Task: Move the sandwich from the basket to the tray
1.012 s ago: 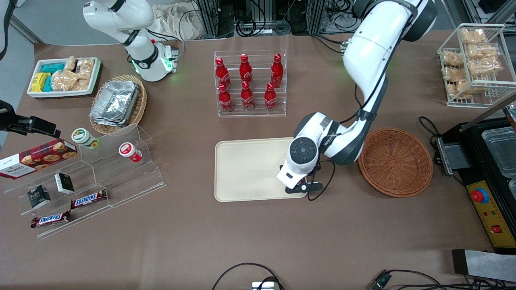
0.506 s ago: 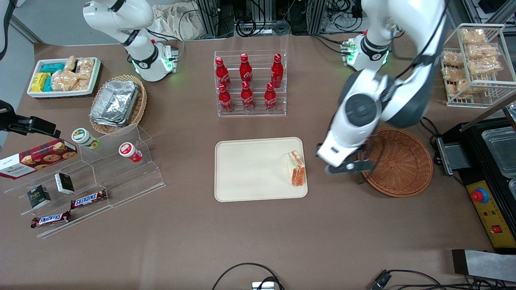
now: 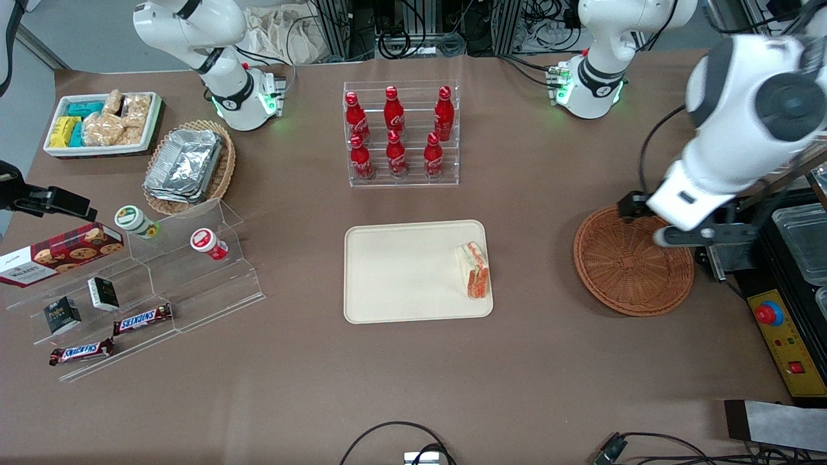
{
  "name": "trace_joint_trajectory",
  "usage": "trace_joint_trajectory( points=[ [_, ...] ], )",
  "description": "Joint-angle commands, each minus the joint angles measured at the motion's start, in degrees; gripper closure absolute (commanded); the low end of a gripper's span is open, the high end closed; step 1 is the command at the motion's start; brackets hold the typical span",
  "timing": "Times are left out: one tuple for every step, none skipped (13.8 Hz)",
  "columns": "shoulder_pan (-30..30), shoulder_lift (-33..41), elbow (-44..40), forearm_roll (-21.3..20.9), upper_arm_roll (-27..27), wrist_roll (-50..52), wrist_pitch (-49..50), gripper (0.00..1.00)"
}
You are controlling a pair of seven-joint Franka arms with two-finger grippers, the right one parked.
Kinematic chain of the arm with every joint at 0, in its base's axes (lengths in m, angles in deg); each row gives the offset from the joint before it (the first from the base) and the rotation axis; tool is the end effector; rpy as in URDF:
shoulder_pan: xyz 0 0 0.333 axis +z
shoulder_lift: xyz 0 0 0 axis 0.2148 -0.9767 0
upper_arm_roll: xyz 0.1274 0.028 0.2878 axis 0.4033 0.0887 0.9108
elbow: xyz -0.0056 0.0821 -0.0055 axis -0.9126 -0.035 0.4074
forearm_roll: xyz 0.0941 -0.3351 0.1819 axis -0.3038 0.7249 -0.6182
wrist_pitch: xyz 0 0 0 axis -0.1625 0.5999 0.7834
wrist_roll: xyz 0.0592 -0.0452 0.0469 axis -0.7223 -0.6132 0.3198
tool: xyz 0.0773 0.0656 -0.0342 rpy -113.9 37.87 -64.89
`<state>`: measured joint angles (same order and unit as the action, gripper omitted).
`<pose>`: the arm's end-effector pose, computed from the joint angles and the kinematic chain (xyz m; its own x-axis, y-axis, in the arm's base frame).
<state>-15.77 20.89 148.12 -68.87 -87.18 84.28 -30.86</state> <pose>0.5674 -0.0878 0.5452 0.9983 -0.0137 -0.0574 -0.0192 -0.9952 -0.0964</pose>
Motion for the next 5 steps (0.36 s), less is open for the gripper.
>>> trace_joint_trajectory(
  points=[
    [4.93, -4.58, -9.49, 2.47, -0.8, -2.98, 5.31, 0.0],
    [6.52, -6.6, -11.95, 2.83, -0.8, -3.07, 5.58, 0.0],
    [7.49, -8.62, -14.24, 2.84, -0.8, -2.99, 5.67, 0.0],
    [7.5, -10.2, -16.44, 2.66, -0.8, -2.9, 5.67, 0.0],
    [7.5, -10.83, -17.59, 2.14, -0.8, -2.9, 5.67, 0.0]
  ],
)
